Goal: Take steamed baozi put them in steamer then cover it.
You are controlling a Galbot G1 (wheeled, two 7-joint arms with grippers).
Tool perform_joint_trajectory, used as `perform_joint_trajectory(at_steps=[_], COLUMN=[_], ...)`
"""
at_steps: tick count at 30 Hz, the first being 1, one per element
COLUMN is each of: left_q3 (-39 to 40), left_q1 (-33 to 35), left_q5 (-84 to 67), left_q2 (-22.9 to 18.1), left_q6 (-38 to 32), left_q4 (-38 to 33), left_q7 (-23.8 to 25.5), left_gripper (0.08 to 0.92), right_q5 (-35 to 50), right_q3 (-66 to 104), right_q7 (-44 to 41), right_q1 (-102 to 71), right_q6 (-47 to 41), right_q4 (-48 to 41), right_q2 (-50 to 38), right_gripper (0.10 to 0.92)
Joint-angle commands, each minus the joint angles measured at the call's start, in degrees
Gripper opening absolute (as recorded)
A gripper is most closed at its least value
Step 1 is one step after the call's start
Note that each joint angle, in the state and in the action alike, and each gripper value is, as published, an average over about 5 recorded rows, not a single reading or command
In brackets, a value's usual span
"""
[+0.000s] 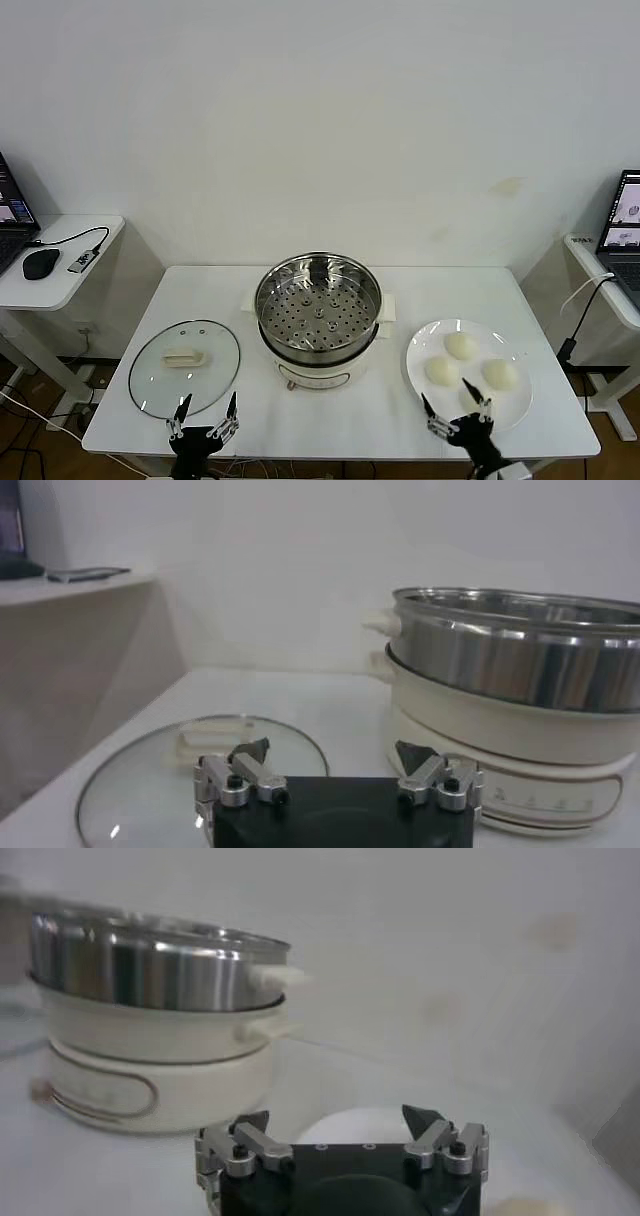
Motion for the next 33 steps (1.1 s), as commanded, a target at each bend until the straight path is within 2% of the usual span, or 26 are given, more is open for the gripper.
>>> perform_joint_trajectory(at_steps=[1, 10, 17, 27, 33], left_q3=[-0.18, -0.28, -0.26, -0.82, -1.04], left_q1=[-0.80, -1.22, -0.92, -1.27, -2.03], left_q5=[1.99, 4.83, 6.65, 6.64, 6.59], left_q2=[0.64, 0.51, 0.03, 0.42, 0.64], left_q6=[0.18, 0.29, 0.59, 1.86, 2.50], left_q4=[-0.05, -0.71, -1.61, -1.41, -1.19], left_q7=[0.89, 0.48, -0.03, -0.29, -0.32], left_gripper=[0.823, 0.823, 0.823, 0.823, 0.823], right_q5=[-7.86, -9.58, -8.77, -4.35, -4.19], right_q3=[2.43, -0.56, -19.49, -62.63, -77.97], right_q7=[-0.95, -17.15, -32.45, -45.74, -48.81], right_q1=[4.30, 17.04, 37.39, 75.71, 87.12], right_q6=[-2.25, -10.76, -13.02, -12.04, -11.32], right_q4=[-0.01, -5.03, -14.11, -27.40, -32.22], right_q2=[-9.78, -31.34, -41.76, -41.97, -39.42], right_gripper=[0.823, 0.823, 0.823, 0.823, 0.823])
